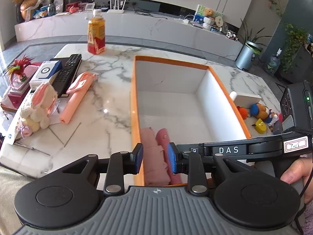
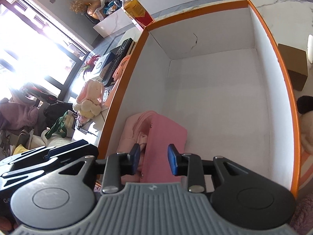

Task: Organize objects
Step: 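Open the right gripper to release the wallet and withdraw both grippers, then grasp the white black-eared plush dog with the left gripper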

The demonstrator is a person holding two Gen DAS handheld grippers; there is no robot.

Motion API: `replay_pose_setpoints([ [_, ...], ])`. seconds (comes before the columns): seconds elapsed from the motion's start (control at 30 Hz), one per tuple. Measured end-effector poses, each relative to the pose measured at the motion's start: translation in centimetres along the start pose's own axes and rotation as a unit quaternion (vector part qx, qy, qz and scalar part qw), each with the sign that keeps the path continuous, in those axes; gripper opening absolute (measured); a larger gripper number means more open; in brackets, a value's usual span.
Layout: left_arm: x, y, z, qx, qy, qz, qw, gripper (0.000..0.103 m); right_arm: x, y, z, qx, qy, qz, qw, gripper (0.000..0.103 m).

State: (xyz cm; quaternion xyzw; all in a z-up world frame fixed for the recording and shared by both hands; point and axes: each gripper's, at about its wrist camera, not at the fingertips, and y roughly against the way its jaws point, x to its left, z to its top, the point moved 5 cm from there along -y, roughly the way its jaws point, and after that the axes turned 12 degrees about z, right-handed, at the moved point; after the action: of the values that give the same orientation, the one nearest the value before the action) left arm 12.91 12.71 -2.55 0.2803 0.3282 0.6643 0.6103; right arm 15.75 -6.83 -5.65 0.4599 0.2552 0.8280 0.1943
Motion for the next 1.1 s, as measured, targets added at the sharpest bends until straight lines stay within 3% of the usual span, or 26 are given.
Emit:
replay_pose_setpoints([
  [0.27,-5.3,1.5,1.0,-0.032,-0.056,-0.048,0.9968,0.032,0.4,5.9,0.6,-0.069,0.055,-0.039,0.995,0.034],
  [0.47,-11.9,1.8,1.1,-0.044,-0.136,-0.093,0.9855,0.032,-2.4,12.4,0.4,-0.125,0.037,-0.064,0.989,0.034],
  [0.6,-16.4,0.8,0.9,-0.035,-0.199,-0.114,0.9726,0.032,-5.5,16.6,-0.3,-0.148,0.021,-0.098,0.984,0.034],
  [0.83,-23.5,-2.8,0.4,0.012,-0.309,-0.114,0.9442,0.034,-11.7,21.5,-2.0,-0.148,-0.007,-0.172,0.974,0.034],
  [0.97,-26.0,-6.0,0.3,0.057,-0.362,-0.086,0.9265,0.035,-14.7,23.0,-2.7,-0.144,-0.021,-0.193,0.97,0.034],
  [1.1,-26.8,-9.2,0.2,0.107,-0.401,-0.031,0.9095,0.036,-17.6,24.5,-3.1,-0.14,-0.023,-0.217,0.966,0.036],
])
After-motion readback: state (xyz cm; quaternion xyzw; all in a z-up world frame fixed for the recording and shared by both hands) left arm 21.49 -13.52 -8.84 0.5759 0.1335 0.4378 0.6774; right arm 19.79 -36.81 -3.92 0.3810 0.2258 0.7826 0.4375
